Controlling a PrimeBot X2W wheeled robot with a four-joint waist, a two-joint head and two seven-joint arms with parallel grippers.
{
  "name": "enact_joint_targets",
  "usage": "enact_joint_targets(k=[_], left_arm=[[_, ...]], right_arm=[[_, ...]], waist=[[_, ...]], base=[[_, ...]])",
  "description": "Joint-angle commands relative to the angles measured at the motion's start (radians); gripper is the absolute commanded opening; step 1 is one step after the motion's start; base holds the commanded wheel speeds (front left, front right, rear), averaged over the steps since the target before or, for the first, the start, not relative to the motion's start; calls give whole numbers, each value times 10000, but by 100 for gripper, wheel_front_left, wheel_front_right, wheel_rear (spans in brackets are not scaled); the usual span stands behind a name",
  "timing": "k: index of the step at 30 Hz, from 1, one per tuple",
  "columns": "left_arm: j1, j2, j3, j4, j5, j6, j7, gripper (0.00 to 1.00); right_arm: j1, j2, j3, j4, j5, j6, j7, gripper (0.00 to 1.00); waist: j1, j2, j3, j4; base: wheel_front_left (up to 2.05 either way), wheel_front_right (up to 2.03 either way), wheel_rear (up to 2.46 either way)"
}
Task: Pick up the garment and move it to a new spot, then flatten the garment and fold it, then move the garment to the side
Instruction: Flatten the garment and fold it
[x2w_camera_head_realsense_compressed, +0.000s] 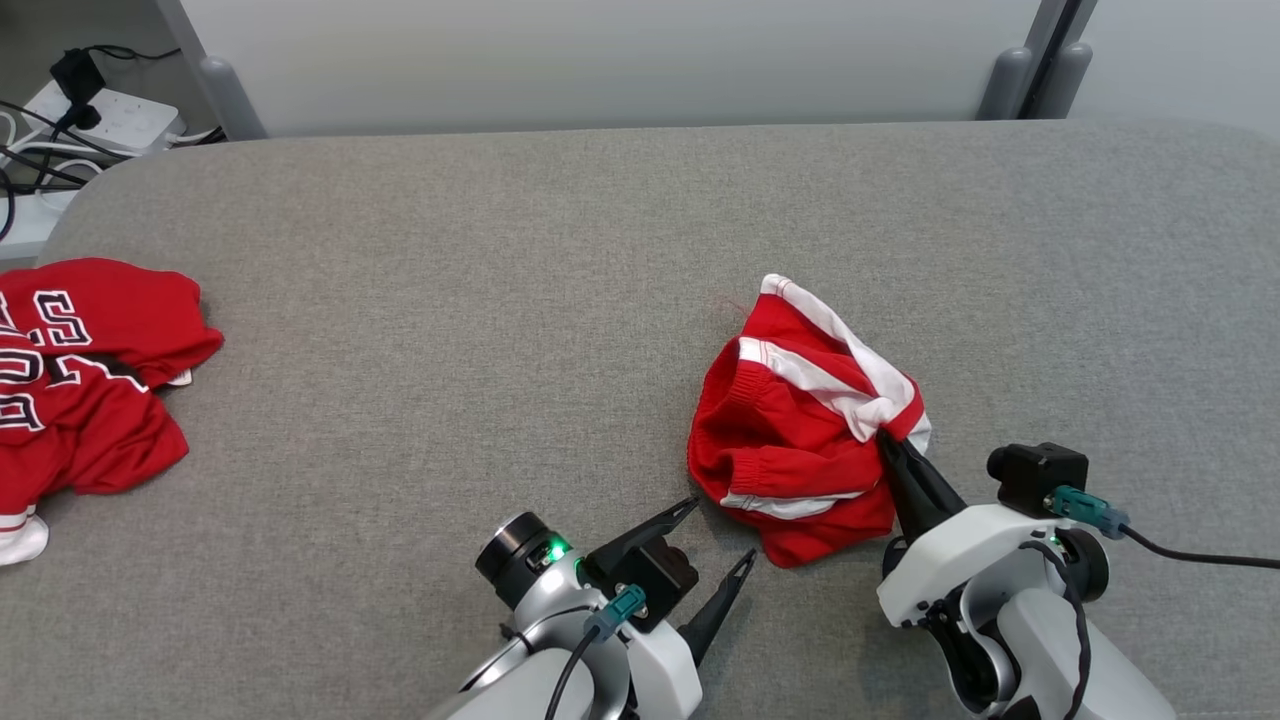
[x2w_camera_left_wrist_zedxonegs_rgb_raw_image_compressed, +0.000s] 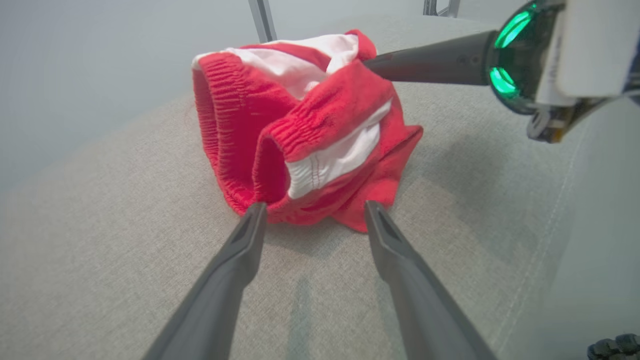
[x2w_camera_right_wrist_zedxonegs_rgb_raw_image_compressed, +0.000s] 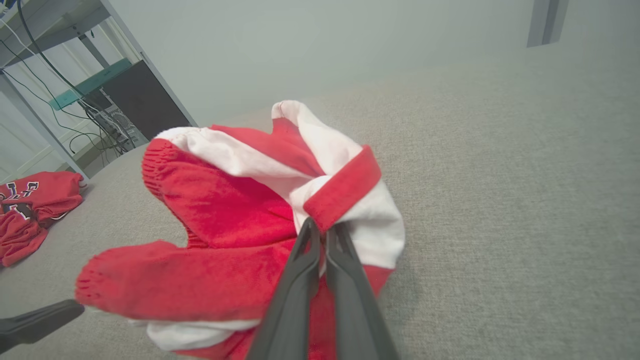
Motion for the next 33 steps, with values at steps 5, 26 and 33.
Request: enact_joint_targets(k=[5, 26, 33], left_arm=[[-727, 22, 6, -223, -401, 133, -132, 100], [-1424, 22, -696, 285, -1232, 170, -132, 0], [-1272, 22, -351, 42, -1222, 307, -132, 0]], right_arm=[[-354, 95, 265, -237, 38, 42, -118, 0], [-728, 95, 719, -317, 206, 42, -118, 0], [-400, 95, 603, -349, 467, 42, -118, 32]], waist=[[0, 0, 36, -42], [0, 0, 206, -705], [0, 0, -71, -417]], base=[[0, 0, 0], [0, 0, 0], [0, 0, 0]])
